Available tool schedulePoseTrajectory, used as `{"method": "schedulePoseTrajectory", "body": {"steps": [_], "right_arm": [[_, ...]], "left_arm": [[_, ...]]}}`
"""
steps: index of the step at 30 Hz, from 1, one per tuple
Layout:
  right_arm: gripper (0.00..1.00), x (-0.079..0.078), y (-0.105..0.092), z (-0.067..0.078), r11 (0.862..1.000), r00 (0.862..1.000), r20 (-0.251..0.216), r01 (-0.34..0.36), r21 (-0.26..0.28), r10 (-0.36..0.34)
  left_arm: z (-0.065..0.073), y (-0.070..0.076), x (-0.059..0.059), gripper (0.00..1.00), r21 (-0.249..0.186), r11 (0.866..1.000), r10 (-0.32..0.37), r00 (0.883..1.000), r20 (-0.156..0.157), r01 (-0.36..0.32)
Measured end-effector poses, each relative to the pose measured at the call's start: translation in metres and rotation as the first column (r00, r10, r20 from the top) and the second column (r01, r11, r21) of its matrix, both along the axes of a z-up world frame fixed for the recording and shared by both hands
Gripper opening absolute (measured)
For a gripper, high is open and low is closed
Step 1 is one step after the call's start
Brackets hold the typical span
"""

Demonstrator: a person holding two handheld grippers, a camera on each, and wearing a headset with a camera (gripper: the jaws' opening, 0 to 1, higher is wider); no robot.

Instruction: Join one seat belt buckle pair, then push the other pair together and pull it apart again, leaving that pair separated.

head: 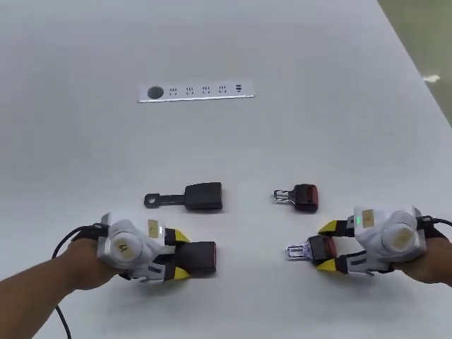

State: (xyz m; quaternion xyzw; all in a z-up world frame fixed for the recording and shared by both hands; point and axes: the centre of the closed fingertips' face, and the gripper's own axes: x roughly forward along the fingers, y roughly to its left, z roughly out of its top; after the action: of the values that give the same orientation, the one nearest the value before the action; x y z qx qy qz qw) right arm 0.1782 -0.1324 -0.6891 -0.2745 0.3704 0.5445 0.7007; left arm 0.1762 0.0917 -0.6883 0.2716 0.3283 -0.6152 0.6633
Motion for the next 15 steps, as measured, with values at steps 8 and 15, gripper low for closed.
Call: {"method": "schedulePoseTrajectory", "body": {"steps": [8, 15], "right_arm": [[0.35, -0.003, 0.010, 0.000, 1.000, 1.000, 0.000, 0.010, -0.006, -0.010], [0.35, 0.000, 0.020, -0.002, 0.998, 0.998, -0.004, 0.059, 0.013, -0.059]], "left_arm": [[-0.001, 0.000, 0.001, 0.33, 0.006, 1.000, 0.024, 1.000, -0.011, -0.024], [-0.002, 0.002, 0.002, 0.33, 0.015, 0.999, 0.030, 0.999, -0.015, -0.030]]}}
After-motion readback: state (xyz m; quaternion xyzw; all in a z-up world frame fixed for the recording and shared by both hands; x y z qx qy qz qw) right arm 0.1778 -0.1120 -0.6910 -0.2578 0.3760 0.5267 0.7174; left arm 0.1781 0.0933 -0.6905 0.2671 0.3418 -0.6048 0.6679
